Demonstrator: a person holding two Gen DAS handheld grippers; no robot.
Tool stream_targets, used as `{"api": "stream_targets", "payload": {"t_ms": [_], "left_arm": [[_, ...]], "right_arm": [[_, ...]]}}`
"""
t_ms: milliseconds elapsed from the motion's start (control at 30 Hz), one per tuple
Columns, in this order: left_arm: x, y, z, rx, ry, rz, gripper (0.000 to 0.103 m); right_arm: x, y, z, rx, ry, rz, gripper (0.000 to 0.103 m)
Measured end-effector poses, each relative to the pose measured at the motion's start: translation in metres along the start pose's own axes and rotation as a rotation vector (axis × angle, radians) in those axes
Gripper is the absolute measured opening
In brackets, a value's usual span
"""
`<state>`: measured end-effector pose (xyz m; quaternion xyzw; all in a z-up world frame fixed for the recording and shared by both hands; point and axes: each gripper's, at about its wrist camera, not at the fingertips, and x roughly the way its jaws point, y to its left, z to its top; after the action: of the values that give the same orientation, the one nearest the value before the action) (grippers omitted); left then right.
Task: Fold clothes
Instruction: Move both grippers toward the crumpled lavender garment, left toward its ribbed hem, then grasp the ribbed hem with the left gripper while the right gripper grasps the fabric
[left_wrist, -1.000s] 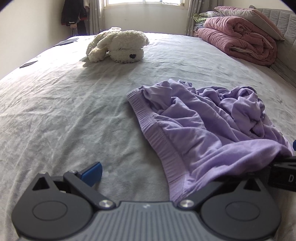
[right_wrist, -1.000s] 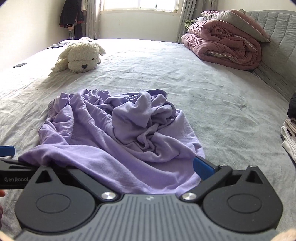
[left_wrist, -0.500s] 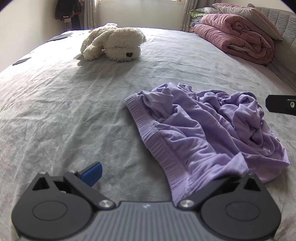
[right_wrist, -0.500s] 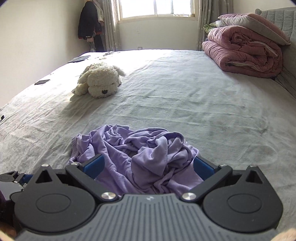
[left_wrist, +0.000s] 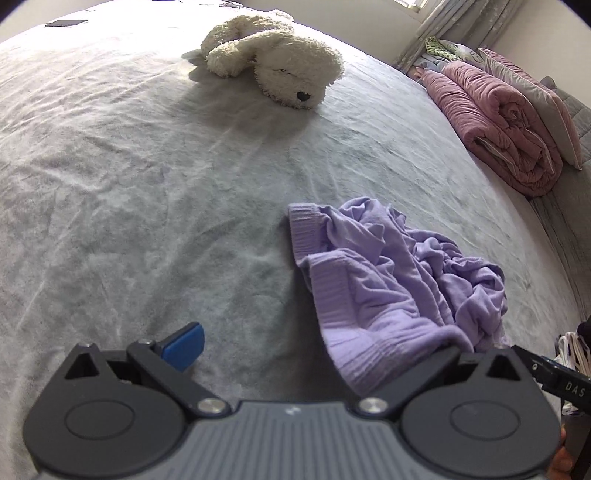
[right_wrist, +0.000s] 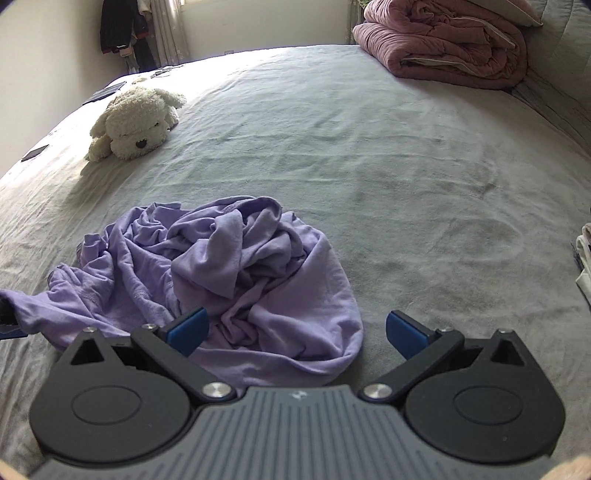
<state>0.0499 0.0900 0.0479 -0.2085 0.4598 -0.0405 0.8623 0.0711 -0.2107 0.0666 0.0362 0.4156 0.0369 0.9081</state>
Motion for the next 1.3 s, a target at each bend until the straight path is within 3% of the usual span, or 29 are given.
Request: {"api": "stream_targets", "payload": {"t_ms": [133,367,500,667,800,933,1000,1033,1067,1133,1167,1200,1300], "left_arm": [[0.0,0.011,0.008,-0.092,0.022,-0.054,0.102],[-0.018,0.036,0.025,-0.26,-0.043,-0.075,0.102],[-0.012,0.037,0.027,-0.234,-0.018,-0.066,0.102],[0.001,0.044,0.026,-0.273,0.021,-0.066,0.102],[0.011,0.035,0.02,-0.224,0.068,-0.079,0.102],[0.015,0.026,0.016,-0.17,0.046,-0.056,0.102],[0.018,0.019,0.014,-0.131,0.017,-0.055,0.102],[0.019,0.015,0.013,-0.107,0.002,-0.056,0.102],[0.021,0.011,0.011,-0.084,-0.013,-0.057,0.098],[0.025,-0.001,0.008,-0.012,-0.023,-0.052,0.074],[0.024,-0.003,0.008,0.007,-0.032,-0.047,0.048],[0.022,-0.003,0.009,0.016,-0.044,-0.041,0.03],[0.016,-0.004,0.012,0.043,-0.079,-0.023,0.024]], "right_arm": [[0.007,-0.013,0.002,0.051,0.012,-0.028,0.103],[0.015,-0.021,0.003,0.074,0.025,-0.044,0.103],[0.02,-0.023,0.005,0.073,0.036,-0.052,0.103],[0.025,-0.026,0.006,0.08,0.043,-0.066,0.103],[0.03,-0.029,0.005,0.098,0.057,-0.066,0.103],[0.033,-0.029,0.004,0.106,0.071,-0.058,0.103],[0.034,-0.028,0.003,0.104,0.071,-0.039,0.098],[0.034,-0.027,0.002,0.102,0.073,-0.028,0.087],[0.034,-0.026,0.002,0.101,0.074,-0.027,0.079],[0.033,-0.026,0.001,0.1,0.064,-0.03,0.069],[0.032,-0.026,0.002,0.1,0.058,-0.027,0.059],[0.03,-0.026,0.002,0.1,0.052,-0.024,0.055],[0.025,-0.026,0.002,0.11,0.035,-0.005,0.023]]}}
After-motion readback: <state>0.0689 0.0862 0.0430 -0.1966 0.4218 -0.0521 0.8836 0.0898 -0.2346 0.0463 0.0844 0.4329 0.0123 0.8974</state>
